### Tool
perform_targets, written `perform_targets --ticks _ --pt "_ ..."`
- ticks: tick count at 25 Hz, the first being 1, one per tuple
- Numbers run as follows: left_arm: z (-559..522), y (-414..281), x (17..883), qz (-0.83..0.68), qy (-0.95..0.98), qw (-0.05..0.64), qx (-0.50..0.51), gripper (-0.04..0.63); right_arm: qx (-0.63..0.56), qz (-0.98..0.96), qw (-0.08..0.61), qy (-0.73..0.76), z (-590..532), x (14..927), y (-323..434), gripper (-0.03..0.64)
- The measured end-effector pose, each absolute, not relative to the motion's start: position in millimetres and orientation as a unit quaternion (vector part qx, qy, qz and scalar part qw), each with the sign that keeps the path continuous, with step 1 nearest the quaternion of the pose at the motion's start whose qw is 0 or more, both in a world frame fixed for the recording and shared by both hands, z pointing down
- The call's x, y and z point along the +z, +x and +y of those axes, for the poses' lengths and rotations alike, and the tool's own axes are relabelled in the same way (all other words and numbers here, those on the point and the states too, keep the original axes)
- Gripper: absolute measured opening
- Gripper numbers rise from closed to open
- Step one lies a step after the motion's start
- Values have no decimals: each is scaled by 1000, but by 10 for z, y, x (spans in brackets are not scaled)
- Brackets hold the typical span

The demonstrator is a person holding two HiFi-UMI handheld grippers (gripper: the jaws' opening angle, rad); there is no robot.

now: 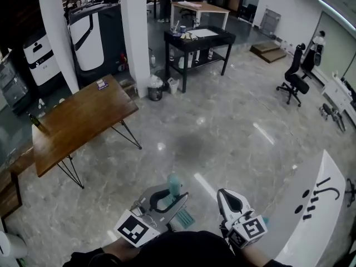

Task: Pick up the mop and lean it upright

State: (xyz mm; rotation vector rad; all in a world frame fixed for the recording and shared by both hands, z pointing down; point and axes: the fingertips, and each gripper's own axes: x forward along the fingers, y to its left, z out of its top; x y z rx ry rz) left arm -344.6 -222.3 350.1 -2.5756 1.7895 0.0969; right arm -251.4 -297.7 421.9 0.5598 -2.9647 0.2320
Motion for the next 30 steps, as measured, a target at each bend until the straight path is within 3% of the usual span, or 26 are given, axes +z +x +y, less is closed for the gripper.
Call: perform_targets --ticks 18,30 --pt "-4156 -4855 3633 651 -759 -10 -1 109 99 -992 44 64 -4903 4294 -4191 5" --pt "-5762 -5620 3388 706 -708 7 16 109 117 -991 54 46 -6620 4290 -4609 5"
